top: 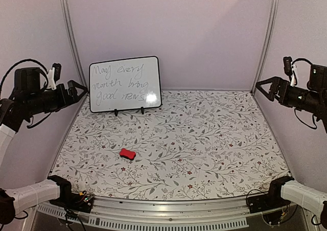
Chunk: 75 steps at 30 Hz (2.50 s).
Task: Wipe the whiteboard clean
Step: Move the whiteboard to the center of the board.
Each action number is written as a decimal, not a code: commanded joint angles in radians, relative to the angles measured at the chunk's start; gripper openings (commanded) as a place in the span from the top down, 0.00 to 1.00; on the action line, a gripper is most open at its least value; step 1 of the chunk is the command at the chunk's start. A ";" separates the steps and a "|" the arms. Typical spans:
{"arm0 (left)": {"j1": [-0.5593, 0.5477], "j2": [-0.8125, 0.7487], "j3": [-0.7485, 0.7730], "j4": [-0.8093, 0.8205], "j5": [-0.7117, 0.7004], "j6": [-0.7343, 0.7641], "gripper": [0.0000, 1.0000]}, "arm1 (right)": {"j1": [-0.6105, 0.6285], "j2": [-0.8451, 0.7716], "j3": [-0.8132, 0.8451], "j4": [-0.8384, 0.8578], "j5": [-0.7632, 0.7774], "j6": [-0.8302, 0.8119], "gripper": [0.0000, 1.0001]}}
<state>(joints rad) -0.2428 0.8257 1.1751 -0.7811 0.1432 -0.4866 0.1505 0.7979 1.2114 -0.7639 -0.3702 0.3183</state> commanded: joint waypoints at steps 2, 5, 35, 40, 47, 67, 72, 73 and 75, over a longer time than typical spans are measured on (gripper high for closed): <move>-0.014 0.004 -0.008 -0.056 0.047 0.019 0.00 | -0.009 -0.028 0.008 -0.011 -0.086 -0.013 0.01; -0.022 0.007 -0.046 -0.050 0.078 0.019 0.00 | -0.009 -0.021 -0.020 -0.016 -0.128 -0.045 0.01; -0.161 0.670 -0.006 0.195 -0.487 -0.133 0.00 | -0.009 0.108 -0.247 0.135 -0.181 0.020 0.01; -0.128 0.875 0.095 0.273 -0.498 -0.062 0.08 | -0.008 0.124 -0.250 0.156 -0.178 0.015 0.01; -0.075 1.074 0.192 0.411 -0.463 0.025 0.27 | -0.008 0.120 -0.268 0.158 -0.202 0.002 0.01; -0.013 1.301 0.332 0.582 -0.375 0.148 0.41 | -0.005 0.120 -0.291 0.152 -0.224 -0.028 0.01; 0.007 1.267 0.255 0.635 -0.337 0.126 0.42 | -0.006 0.113 -0.310 0.159 -0.222 -0.030 0.01; 0.007 1.264 0.240 0.646 -0.331 0.127 0.42 | -0.005 0.115 -0.313 0.162 -0.222 -0.030 0.01; 0.007 1.269 0.232 0.655 -0.324 0.132 0.46 | -0.006 0.119 -0.315 0.167 -0.226 -0.029 0.01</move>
<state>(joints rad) -0.2478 2.1212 1.4433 -0.1699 -0.2119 -0.3599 0.1436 0.9195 0.9108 -0.6193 -0.5858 0.2981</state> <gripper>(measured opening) 0.568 0.989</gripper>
